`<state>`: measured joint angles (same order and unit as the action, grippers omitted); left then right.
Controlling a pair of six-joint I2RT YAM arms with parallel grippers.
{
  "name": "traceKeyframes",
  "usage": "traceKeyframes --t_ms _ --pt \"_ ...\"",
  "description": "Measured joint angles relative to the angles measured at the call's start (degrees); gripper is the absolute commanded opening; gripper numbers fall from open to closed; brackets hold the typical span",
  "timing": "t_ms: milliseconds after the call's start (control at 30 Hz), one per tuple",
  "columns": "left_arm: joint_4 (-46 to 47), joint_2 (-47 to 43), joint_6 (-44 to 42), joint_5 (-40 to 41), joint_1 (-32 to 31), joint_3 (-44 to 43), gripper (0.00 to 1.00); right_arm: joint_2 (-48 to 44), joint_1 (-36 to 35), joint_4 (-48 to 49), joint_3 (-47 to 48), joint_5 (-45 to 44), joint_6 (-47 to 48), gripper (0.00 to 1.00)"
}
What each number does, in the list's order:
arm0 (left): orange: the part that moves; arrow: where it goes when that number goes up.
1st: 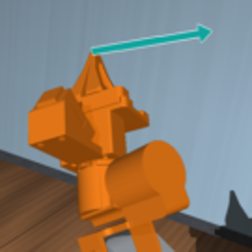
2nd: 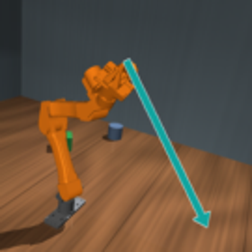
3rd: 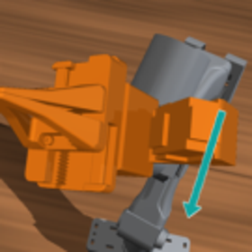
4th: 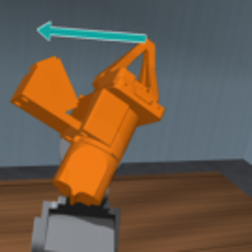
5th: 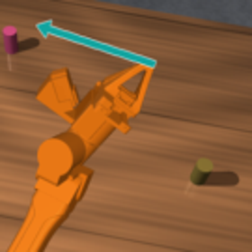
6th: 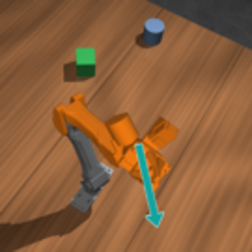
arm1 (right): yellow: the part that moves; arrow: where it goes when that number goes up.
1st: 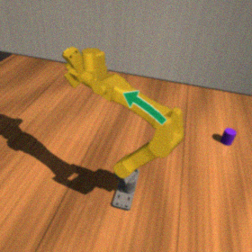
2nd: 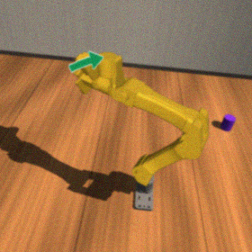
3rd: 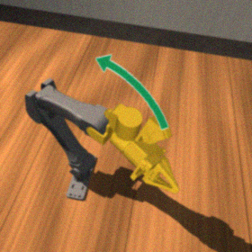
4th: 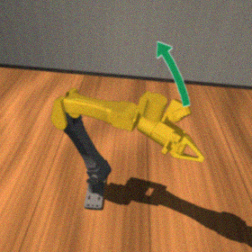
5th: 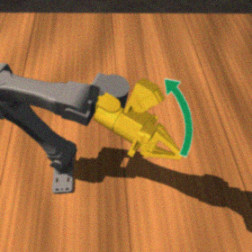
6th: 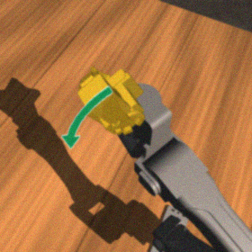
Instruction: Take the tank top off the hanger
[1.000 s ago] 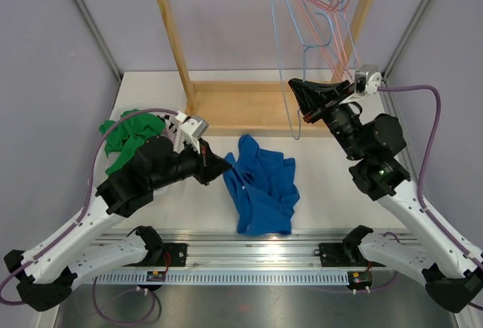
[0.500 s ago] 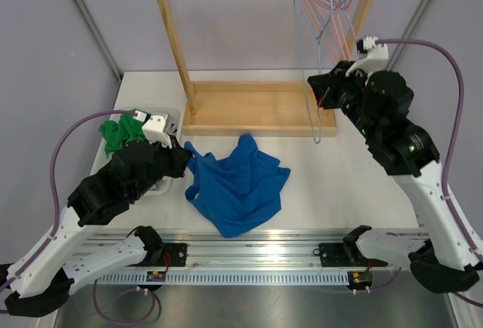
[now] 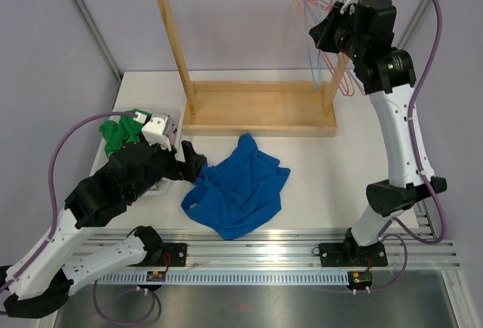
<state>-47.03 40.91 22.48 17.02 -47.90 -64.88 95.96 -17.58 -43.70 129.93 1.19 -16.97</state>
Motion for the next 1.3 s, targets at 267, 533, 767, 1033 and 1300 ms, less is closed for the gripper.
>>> traceKeyframes --t_ms 267,533,767,1033,1300 --pt "-0.09 0.59 0.02 -1.97 0.00 0.28 0.99 3.43 3.63 -1.62 -2.49 1.75 -0.44 0.00" --pt "0.79 6.05 0.57 -1.55 -0.63 1.86 0.99 -1.29 4.24 1.86 -10.14 2.89 -0.87 0.14" --pt "5.84 17.46 1.66 -2.40 -3.06 6.03 0.99 -6.23 4.48 -0.61 -10.58 4.26 -0.85 0.97" --pt "13.84 35.12 3.06 -4.70 -5.95 8.76 0.99 -18.99 4.52 -1.73 -17.62 10.21 -0.37 1.00" --pt "18.71 49.46 4.55 -6.36 -7.58 10.10 0.93 -44.39 4.52 4.09 -37.97 22.95 -0.33 1.00"
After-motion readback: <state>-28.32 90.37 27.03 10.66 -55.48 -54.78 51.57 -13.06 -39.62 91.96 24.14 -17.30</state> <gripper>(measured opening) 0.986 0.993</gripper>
